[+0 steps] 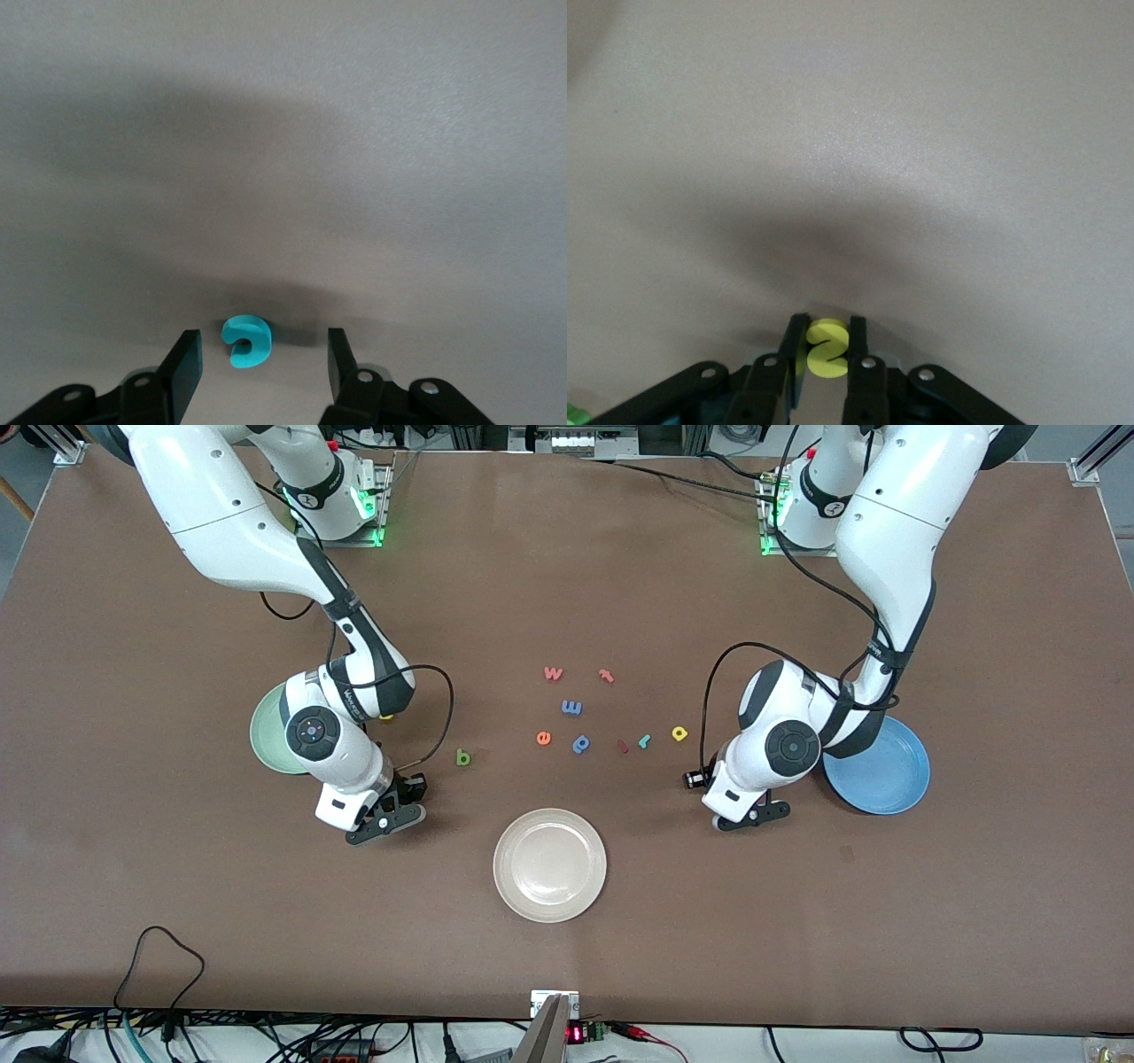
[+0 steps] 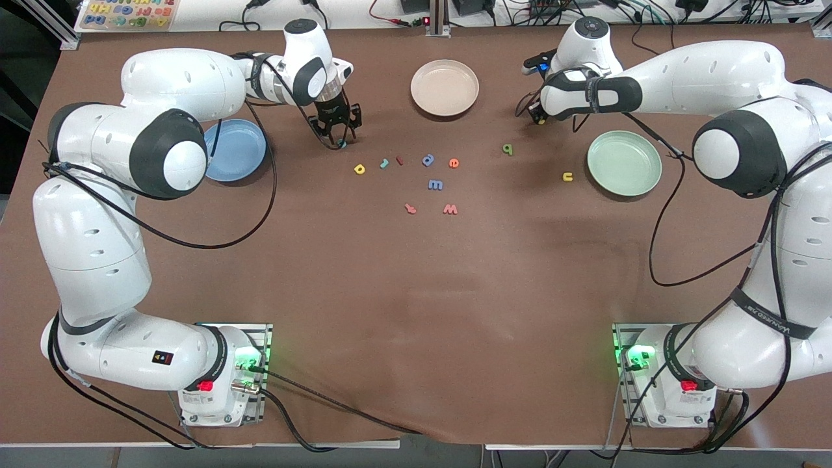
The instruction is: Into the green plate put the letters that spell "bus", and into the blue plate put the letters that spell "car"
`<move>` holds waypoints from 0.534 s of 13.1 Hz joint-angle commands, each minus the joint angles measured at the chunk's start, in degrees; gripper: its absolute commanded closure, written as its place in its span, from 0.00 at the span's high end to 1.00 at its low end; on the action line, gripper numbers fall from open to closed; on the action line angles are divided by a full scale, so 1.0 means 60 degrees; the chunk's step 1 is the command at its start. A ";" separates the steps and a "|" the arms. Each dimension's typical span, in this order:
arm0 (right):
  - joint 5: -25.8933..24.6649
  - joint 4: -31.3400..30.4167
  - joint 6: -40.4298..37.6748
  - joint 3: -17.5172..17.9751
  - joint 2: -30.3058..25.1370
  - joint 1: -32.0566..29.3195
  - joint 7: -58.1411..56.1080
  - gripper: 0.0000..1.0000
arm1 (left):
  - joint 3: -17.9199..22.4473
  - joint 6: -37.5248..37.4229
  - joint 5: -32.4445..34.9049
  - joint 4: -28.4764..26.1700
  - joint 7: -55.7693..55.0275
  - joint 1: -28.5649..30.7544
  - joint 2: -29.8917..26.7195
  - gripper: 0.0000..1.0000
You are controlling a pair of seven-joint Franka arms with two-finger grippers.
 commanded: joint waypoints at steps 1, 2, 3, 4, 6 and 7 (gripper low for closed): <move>-0.0014 0.0147 0.0093 -0.0053 0.0153 0.0092 -0.0071 0.00 | 0.0098 0.0102 0.0425 -0.0069 -0.0162 -0.0077 0.0091 0.64; 0.0001 0.0147 0.0064 -0.0053 0.0065 0.0092 -0.0086 0.00 | 0.0098 0.0102 0.0427 -0.0069 -0.0178 -0.0091 0.0150 0.60; 0.0016 0.0133 -0.0009 -0.0053 -0.0139 0.0005 -0.0072 0.00 | 0.0098 0.0102 0.0442 -0.0069 -0.0178 -0.0091 0.0151 0.53; 0.0045 0.0060 -0.0285 -0.0053 -0.0402 -0.0098 -0.0057 0.00 | 0.0083 0.0088 0.0442 -0.0069 -0.0178 -0.0091 0.0151 0.47; 0.0045 0.0030 -0.1586 -0.0053 -0.1162 -0.0375 -0.0013 0.00 | 0.0083 0.0088 0.0442 -0.0069 -0.0178 -0.0106 0.0136 0.35; 0.0045 -0.0086 -0.2273 -0.0053 -0.1543 -0.0653 -0.0013 0.00 | 0.0083 0.0073 0.0427 -0.0069 -0.0164 -0.0135 0.0136 0.22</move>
